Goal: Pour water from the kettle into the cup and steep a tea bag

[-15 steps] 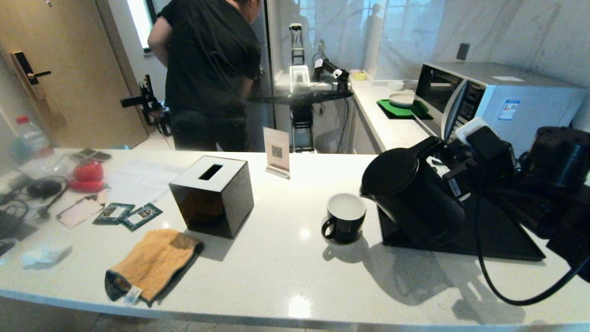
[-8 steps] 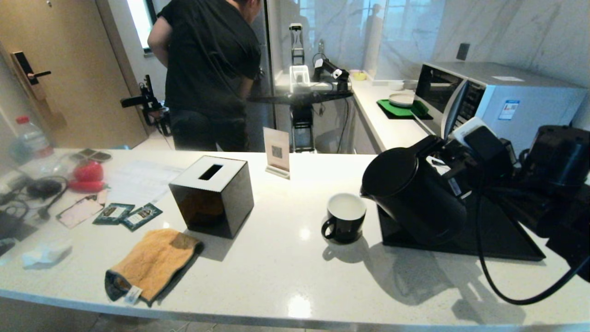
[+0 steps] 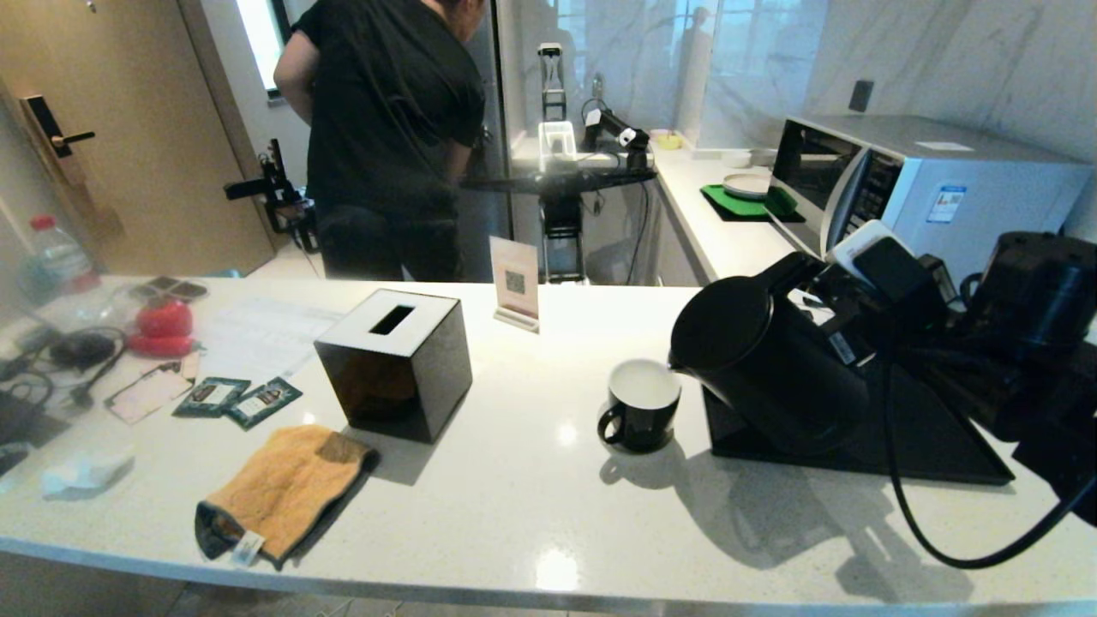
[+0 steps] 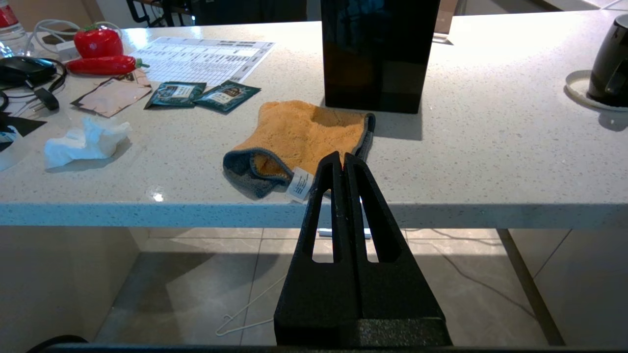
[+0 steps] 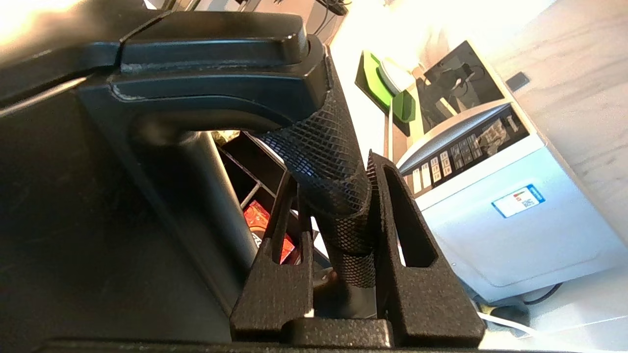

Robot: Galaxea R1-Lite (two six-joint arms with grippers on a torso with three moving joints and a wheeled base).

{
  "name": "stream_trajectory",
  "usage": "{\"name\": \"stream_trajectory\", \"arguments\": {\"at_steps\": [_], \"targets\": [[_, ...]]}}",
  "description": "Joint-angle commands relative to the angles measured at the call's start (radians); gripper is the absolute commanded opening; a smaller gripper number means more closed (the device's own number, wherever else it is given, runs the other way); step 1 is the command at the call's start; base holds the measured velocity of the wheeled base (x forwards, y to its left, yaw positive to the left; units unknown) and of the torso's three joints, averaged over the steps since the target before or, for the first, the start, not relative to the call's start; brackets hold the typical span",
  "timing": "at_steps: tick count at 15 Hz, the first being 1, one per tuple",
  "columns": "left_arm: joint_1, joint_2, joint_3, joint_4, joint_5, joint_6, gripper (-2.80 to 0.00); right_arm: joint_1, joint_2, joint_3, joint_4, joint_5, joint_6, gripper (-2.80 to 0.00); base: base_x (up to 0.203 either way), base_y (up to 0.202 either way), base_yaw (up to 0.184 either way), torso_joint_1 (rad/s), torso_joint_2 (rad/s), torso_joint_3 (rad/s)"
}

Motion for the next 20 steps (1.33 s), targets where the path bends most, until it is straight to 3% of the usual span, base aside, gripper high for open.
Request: {"name": "stream_trajectory", "arguments": {"at_steps": [1, 20], "targets": [[0.0, 0.0, 0.0, 0.0, 0.0, 0.0, -2.8, 0.001, 0.002, 0.0, -0.006, -0.002, -0.007, -2.8, 0.0, 0.0, 0.0, 0.0, 0.0, 0.0], [0.0, 0.0, 0.0, 0.0, 0.0, 0.0, -2.8, 0.001, 0.069, -0.056, -0.041, -0.005, -0.094, -2.8, 0.0, 0.0, 0.0, 0.0, 0.0, 0.0]]}}
